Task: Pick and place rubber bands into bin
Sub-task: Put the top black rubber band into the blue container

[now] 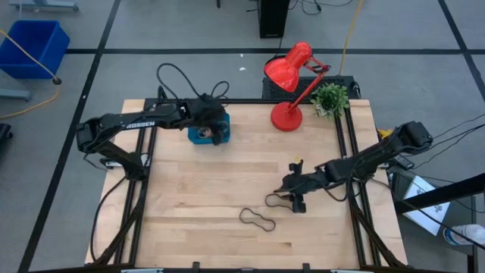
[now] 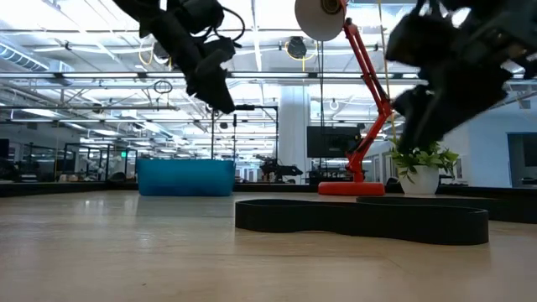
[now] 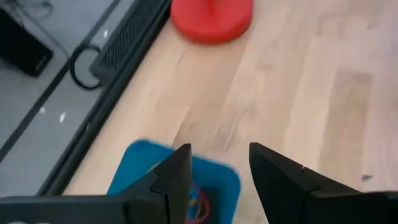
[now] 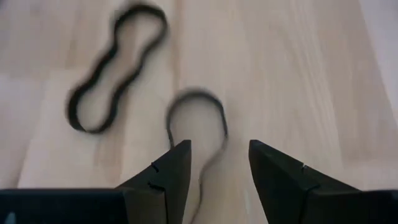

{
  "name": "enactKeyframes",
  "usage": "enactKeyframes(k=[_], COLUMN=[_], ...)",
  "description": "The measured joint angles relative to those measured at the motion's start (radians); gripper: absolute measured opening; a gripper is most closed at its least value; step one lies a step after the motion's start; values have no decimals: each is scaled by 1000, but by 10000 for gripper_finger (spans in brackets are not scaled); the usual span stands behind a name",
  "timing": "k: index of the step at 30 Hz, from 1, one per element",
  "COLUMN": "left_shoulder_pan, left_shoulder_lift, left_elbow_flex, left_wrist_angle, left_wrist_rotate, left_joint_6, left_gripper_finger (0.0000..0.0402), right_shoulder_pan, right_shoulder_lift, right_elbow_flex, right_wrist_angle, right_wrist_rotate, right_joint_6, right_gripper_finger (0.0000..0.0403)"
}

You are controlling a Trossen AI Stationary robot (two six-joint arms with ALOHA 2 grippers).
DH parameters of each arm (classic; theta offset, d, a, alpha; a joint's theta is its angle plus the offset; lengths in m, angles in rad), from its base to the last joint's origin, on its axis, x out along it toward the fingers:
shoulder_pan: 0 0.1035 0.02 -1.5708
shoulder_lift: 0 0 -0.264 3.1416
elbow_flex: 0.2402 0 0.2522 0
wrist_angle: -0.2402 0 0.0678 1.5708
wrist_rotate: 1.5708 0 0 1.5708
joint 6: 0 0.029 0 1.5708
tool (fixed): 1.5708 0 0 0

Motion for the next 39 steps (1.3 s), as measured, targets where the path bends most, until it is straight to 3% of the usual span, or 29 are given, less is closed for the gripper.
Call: enactKeyframes(k=[8, 21, 30, 39], left_shoulder_pan=[-47, -70, -70, -70], left_shoulder_lift=[1, 2, 2, 2], left_elbow_flex=[0, 1, 0, 0], left_wrist_angle=[18, 17, 18, 18], left_wrist_rotate=[-1, -3, -9, -9], left_joint_6=[6, 7, 8, 8], left_gripper_finger=[168, 168, 168, 168], right_shoulder_pan=[11, 55, 55, 54], right_shoulder_lift=[51, 202, 196, 194], right_elbow_flex=[0, 2, 0, -22], right_wrist_angle=[-67, -66, -46, -20], right_wrist_rotate=[1, 4, 4, 6], right_joint_6=[160, 162, 213, 163], right_gripper_finger=[155, 155, 155, 153])
